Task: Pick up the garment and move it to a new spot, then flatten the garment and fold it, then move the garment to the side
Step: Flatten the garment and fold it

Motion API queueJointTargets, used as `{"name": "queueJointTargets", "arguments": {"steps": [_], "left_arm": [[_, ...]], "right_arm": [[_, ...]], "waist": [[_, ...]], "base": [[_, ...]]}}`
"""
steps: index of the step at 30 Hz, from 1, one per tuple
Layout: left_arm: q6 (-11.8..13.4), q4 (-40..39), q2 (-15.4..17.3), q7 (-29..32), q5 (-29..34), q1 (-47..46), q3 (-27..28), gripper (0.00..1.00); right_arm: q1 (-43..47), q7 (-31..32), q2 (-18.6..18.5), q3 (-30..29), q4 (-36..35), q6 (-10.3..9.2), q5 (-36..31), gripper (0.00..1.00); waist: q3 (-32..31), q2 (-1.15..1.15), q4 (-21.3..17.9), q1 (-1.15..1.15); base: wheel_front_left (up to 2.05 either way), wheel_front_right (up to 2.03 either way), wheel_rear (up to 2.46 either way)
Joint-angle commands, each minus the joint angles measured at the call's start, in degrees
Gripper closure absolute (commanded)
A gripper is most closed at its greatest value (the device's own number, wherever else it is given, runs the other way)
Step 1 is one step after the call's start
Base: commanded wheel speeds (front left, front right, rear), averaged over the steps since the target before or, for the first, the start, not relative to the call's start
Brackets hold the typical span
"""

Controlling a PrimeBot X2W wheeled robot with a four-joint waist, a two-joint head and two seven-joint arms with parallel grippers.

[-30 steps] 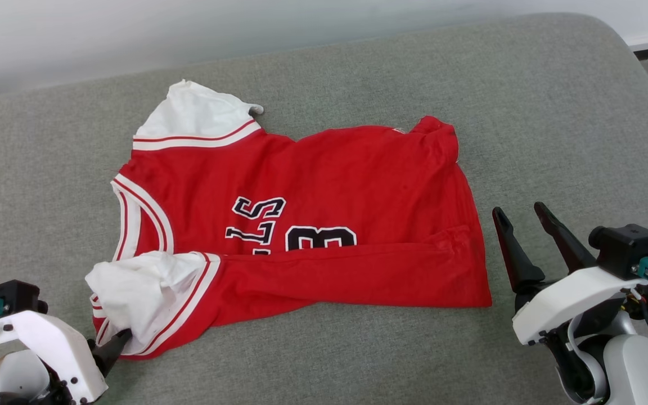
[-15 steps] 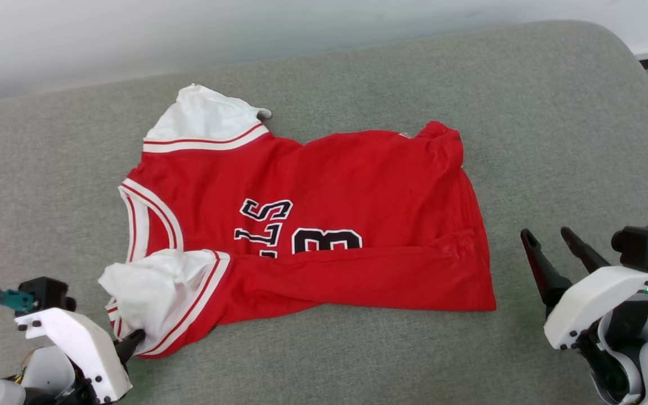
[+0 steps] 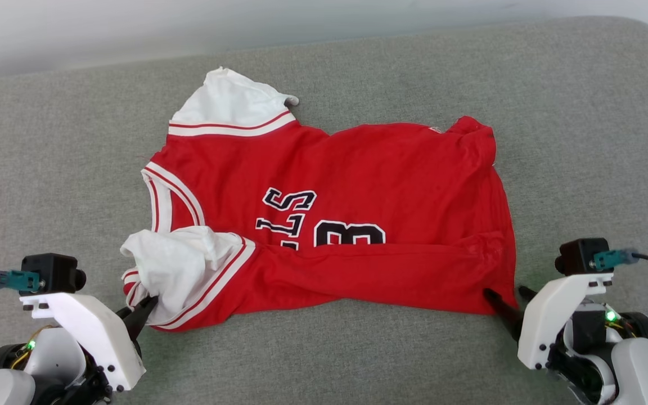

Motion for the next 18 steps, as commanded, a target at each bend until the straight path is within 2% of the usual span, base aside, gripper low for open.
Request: {"name": "queueJointTargets", "arguments": {"steps": [1,4,5,6,7,18], "left_arm": [[0.2,-0.1,0.0,-0.1,0.3,-0.5,0.0,1.00],[0.2,0.1,0.0,-0.5,0.5,-0.3,0.0,1.00],[0.2,0.2,-0.1,-0.6,0.5,-0.3,0.0,1.00],[0.1,0.2,-0.2,-0.6,0.6,-0.3,-0.1,1.00],[0.1,0.4,-0.2,-0.7,0.6,-0.3,-0.1,1.00],[-0.7,0.1,-0.5,-0.2,-2.5,3.7,0.2,1.00]], "right_arm": [[-0.2,0.6,0.4,0.9,1.4,-0.02,0.4,0.00],[-1.0,2.3,0.8,3.3,4.2,0.03,1.6,0.00],[-1.3,2.7,0.9,3.8,4.8,0.07,2.0,0.33],[-1.6,3.0,0.9,4.2,5.3,0.07,2.4,0.71],[-2.1,3.2,0.8,4.4,5.6,0.07,2.6,1.00],[-3.1,2.3,-2.6,4.2,2.9,0.04,4.0,1.00]], "waist": [[0.4,0.00,0.1,0.00],[0.9,0.00,0.1,0.00],[1.0,0.00,0.2,0.00],[1.0,0.00,0.2,0.00],[1.1,0.00,0.2,0.00],[-3.3,0.00,0.4,0.00]], "base": [[0.00,0.00,0.00],[0.00,0.00,0.00],[0.00,0.00,0.00],[0.00,0.00,0.00],[0.00,0.00,0.00],[0.00,0.00,0.00]]}}
